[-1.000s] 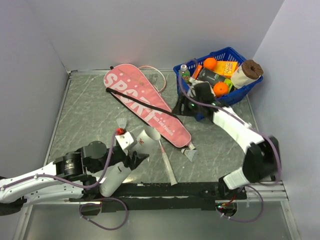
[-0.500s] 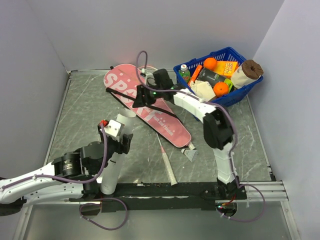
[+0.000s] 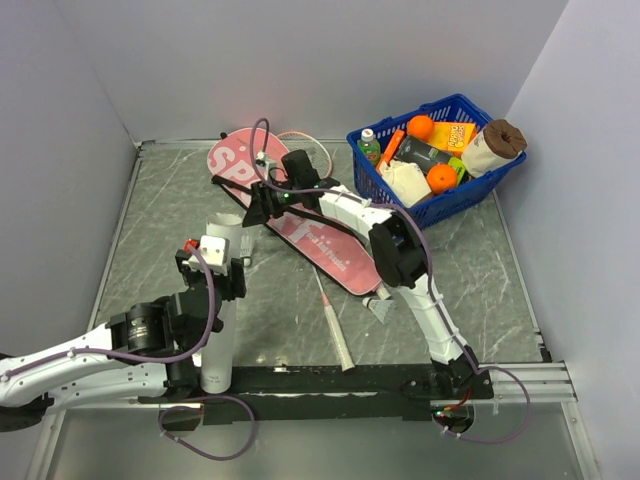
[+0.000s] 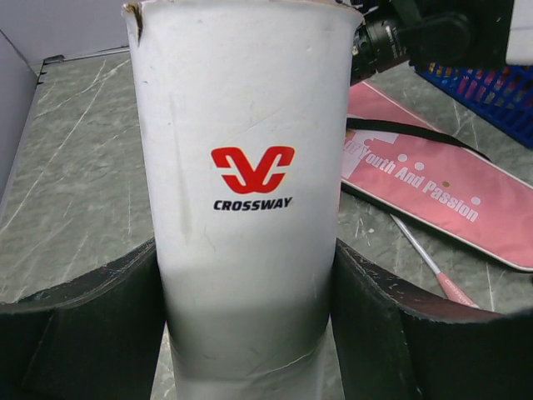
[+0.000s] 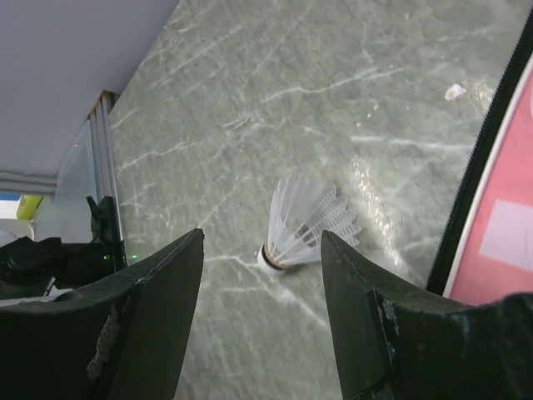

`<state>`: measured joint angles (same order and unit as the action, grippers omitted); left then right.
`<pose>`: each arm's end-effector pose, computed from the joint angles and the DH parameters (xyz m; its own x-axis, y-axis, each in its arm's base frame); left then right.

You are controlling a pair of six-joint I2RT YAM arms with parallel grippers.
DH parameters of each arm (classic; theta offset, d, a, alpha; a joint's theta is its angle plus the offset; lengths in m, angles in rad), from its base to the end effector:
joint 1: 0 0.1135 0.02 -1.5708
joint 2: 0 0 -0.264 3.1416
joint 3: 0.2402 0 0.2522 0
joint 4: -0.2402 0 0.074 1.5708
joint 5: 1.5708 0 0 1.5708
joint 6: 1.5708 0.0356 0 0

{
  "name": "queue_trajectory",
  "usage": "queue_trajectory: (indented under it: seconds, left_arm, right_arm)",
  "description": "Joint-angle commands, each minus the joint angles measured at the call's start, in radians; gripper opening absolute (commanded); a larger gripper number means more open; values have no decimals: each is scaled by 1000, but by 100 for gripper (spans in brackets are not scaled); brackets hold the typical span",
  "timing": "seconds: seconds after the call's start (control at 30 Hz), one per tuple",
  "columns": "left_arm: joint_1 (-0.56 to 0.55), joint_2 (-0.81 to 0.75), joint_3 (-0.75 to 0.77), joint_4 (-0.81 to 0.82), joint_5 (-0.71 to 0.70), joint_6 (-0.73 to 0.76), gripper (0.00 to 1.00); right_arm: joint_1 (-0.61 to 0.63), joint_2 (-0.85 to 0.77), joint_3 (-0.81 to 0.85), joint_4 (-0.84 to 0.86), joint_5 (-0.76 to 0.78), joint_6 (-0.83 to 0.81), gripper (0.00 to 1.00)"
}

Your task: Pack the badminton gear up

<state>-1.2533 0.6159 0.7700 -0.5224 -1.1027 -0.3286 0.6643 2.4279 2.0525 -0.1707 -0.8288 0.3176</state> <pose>0.0681 -0.1054 0.3305 -0.1608 0.0230 -0.9867 0.1234 0.9923 0.0030 0.4194 0.3618 0.2014 -0.6735 -0.2593 -0.6923 -0.7392 0.2365 0.6305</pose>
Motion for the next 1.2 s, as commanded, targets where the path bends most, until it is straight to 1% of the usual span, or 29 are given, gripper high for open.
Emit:
queue_trajectory:
  seconds: [0.0, 0.1, 0.3, 0.5, 0.73, 1.0, 1.17]
  left_arm:
    - [3, -18, 38, 15, -37, -33, 10]
    - [3, -12, 38, 16, -28, -32, 10]
    - [3, -11, 38, 19, -23, -26, 11]
    - [3, -24, 41, 12, -17, -32, 11]
    - [5, -38, 40, 24, -9, -26, 11]
    - [5, -39, 45, 12, -9, -29, 14]
    - [5, -42, 45, 15, -6, -29, 14]
  right_arm:
    - [11, 59, 124, 85, -53, 17, 66]
    - [17, 112, 196, 69, -88, 34, 66]
    - [32, 152, 212, 79, -133, 35, 68]
    - [43, 169, 169, 100, -162, 46, 67]
    - [55, 165, 132, 88, -158, 25, 67]
    - [55, 143, 112, -10, -139, -55, 66]
    - [54, 123, 80, -27, -139, -78, 65]
